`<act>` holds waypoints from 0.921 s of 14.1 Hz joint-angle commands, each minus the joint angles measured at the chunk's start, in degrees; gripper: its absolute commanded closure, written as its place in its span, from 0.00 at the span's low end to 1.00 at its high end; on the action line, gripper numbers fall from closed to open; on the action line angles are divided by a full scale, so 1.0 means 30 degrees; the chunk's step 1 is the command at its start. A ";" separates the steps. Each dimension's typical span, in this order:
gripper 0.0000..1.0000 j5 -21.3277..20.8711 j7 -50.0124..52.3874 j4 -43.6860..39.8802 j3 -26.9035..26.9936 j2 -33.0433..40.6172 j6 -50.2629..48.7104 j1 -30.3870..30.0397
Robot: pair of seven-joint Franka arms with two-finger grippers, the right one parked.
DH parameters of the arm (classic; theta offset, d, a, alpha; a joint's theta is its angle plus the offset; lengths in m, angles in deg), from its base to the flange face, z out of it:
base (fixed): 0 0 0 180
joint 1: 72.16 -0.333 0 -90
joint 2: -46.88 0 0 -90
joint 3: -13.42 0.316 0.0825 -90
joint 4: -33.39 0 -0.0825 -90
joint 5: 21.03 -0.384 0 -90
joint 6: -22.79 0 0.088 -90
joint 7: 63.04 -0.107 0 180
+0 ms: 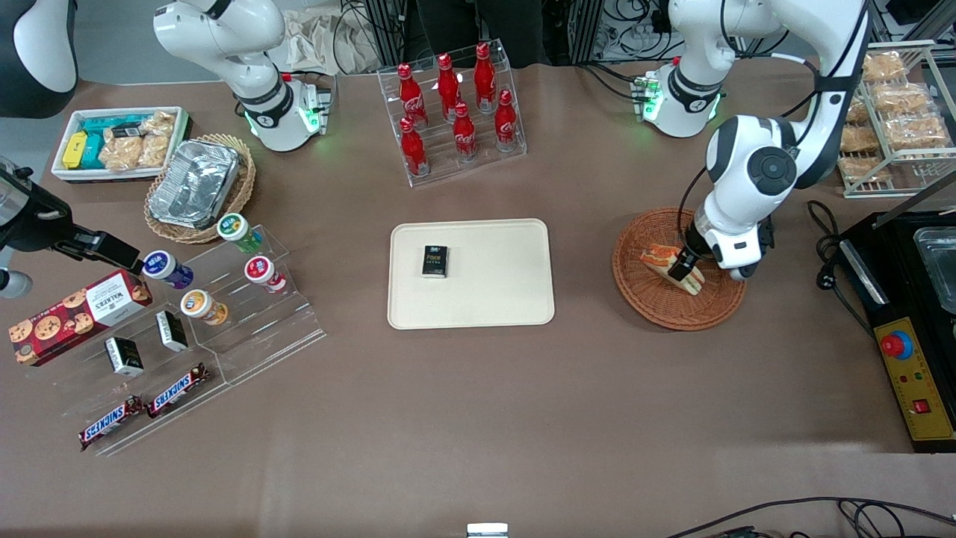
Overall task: Place sandwich from basket to tray
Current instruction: 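Lower the left gripper onto the sandwich and close it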
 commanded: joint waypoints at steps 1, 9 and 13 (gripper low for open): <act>0.00 -0.0354 0.0672 0.0065 0.0041 -0.0824 0.0969 0.0216; 0.65 -0.0413 0.0760 0.0973 0.0071 -0.1910 0.3610 0.0392; 1.00 -0.0413 0.0527 0.0944 0.0100 -0.1328 0.3494 0.0274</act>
